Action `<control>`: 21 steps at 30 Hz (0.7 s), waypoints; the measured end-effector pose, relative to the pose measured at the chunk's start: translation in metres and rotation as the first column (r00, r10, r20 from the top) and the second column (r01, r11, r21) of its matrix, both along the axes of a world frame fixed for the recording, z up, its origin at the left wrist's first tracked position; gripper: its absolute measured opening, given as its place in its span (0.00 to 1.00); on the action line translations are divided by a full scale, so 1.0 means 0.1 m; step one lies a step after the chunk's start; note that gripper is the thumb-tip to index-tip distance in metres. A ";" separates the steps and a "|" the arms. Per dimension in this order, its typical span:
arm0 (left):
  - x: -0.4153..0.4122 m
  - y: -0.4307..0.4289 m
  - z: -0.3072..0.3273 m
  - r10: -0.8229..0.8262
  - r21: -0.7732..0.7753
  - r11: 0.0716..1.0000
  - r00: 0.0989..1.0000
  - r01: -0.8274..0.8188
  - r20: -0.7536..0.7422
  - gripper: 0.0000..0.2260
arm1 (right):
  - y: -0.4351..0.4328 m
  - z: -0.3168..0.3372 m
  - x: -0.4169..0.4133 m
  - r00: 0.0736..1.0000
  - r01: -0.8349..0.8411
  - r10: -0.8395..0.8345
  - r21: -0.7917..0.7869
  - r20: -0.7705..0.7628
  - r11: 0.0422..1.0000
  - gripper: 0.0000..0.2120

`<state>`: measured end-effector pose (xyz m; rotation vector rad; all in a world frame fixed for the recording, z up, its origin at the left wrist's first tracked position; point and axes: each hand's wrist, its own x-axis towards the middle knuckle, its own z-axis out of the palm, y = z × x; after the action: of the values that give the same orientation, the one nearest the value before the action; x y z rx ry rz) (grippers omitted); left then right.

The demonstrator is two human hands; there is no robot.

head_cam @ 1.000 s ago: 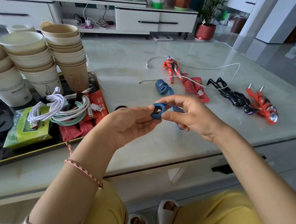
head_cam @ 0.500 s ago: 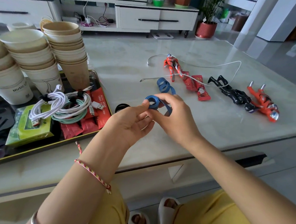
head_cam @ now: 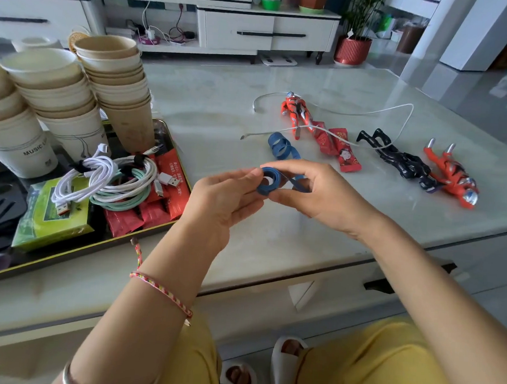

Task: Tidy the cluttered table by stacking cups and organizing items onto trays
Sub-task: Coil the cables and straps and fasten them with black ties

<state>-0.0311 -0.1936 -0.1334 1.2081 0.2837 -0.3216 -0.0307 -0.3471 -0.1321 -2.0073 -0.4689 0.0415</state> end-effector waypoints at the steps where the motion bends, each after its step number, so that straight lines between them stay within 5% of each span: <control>1: 0.00 -0.02 -0.01 0.057 -0.040 0.998 0.998 -0.057 -0.015 0.02 | 0.03 -0.02 0.00 0.999 0.039 -0.039 0.002 0.026 0.999 0.15; 6: -0.03 -0.11 -0.02 0.176 -0.247 0.948 0.977 -0.201 -0.118 0.09 | 0.23 -0.12 -0.05 0.962 0.225 -0.230 0.050 0.150 0.973 0.14; 10: -0.03 -0.10 0.00 0.093 -0.265 0.956 0.989 -0.122 -0.117 0.07 | 0.24 -0.08 -0.06 0.972 0.208 -0.220 0.125 0.084 0.970 0.13; 12: -0.02 -0.07 0.03 0.010 -0.271 0.962 0.993 -0.043 -0.122 0.02 | 0.14 -0.02 -0.03 0.982 0.180 -0.183 0.045 0.055 0.983 0.13; 16: -0.03 -0.02 0.03 -0.168 -0.081 0.984 0.982 0.162 -0.082 0.05 | -0.01 0.07 -0.04 0.999 0.011 -0.012 -0.039 -0.040 0.999 0.15; 21: -0.04 0.01 -0.01 -0.168 0.059 0.984 0.985 0.165 0.037 0.09 | -0.06 0.06 -0.05 0.997 -0.046 0.042 -0.061 -0.062 0.997 0.15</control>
<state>-0.0350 -0.1928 -0.1342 1.2957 0.1561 -0.4354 -0.0354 -0.3528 -0.1260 -2.0506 -0.4784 0.1458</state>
